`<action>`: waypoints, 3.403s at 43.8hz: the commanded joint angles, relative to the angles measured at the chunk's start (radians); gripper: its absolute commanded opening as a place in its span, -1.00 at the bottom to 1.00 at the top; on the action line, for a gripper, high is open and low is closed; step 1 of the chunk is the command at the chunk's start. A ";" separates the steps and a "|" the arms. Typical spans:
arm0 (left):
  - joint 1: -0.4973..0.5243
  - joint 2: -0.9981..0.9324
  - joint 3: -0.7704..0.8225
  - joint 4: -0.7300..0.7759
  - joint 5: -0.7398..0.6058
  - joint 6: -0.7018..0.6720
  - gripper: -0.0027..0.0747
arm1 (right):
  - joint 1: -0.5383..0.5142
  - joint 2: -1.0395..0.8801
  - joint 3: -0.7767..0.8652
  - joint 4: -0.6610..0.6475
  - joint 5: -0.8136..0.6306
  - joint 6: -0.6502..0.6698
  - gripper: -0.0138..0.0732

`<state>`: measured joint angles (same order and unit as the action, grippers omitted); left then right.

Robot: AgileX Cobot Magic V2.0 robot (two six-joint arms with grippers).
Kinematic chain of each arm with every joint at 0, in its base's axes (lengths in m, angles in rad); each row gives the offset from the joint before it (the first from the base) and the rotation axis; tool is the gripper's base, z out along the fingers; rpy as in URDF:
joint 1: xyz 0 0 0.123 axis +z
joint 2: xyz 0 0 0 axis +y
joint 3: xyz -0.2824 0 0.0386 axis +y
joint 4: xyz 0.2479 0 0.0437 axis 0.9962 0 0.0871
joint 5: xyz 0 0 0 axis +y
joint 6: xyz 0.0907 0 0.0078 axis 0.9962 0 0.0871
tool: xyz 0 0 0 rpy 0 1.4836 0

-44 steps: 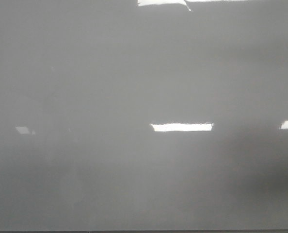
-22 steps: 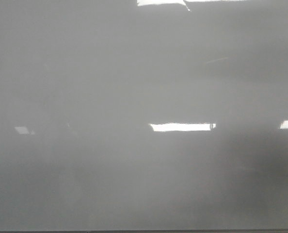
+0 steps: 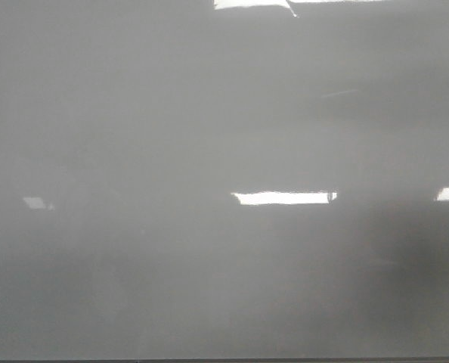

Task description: Write number 7 on whiteboard

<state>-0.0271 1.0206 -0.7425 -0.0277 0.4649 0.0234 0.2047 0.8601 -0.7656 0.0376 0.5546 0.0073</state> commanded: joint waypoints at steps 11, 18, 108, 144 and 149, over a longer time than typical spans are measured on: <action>-0.002 0.189 -0.109 -0.032 -0.159 -0.009 0.47 | 0.000 -0.004 -0.035 -0.012 -0.064 0.000 0.66; -0.002 0.281 -0.162 -0.032 -0.169 -0.009 0.35 | 0.000 -0.004 -0.035 -0.012 -0.064 0.000 0.66; -0.693 0.351 -0.396 -0.317 0.489 0.836 -0.98 | 0.075 0.103 -0.220 0.311 0.433 -0.613 0.65; -0.752 0.359 -0.396 -0.317 0.474 0.863 -0.98 | 0.473 0.420 -0.362 0.513 0.307 -0.948 0.62; -0.752 0.359 -0.396 -0.317 0.474 0.863 -0.98 | 0.473 0.424 -0.364 0.513 0.309 -0.948 0.33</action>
<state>-0.7687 1.4087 -1.1052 -0.3192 0.9680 0.8853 0.6760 1.3032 -1.0916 0.5142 0.8953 -0.9283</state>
